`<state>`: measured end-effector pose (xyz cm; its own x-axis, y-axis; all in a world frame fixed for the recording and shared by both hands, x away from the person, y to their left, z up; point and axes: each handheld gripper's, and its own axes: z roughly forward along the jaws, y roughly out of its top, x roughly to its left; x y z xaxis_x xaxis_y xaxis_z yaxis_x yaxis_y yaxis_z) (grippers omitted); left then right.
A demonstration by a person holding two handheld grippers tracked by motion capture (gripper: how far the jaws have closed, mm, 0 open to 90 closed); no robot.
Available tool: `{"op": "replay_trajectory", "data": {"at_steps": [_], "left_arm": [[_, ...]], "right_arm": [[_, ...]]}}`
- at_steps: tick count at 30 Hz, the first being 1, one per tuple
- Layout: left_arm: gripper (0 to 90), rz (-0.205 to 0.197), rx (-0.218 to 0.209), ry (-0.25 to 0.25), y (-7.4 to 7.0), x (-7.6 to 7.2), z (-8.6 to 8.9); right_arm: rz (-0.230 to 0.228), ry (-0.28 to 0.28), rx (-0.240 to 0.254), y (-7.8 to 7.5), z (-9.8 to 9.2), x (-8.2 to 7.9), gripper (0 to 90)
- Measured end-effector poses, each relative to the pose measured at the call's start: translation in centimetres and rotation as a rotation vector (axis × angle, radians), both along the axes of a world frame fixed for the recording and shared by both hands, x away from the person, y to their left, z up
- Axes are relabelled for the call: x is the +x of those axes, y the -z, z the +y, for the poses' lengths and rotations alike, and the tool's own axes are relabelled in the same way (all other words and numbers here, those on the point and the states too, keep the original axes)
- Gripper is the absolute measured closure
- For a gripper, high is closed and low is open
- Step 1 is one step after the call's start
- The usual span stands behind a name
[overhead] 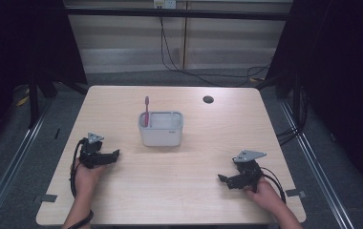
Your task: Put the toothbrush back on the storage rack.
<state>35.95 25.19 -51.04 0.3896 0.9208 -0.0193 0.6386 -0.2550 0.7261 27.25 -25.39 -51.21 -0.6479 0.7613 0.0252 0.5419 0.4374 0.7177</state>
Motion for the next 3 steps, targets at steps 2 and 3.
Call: {"op": "replay_trajectory", "data": {"at_steps": [2, 3], "left_arm": [[16.6, 0.001, 0.003, 0.006, 0.0, -0.03, 0.06], [16.6, -0.003, 0.007, 0.008, 0.01, -0.03, 0.1]], "right_arm": [[0.0, 0.0, 0.0, 0.0, 0.0, 0.0, 8.8], [0.0, 0.0, 0.0, 0.0, 0.0, 0.0, 8.8]]}}
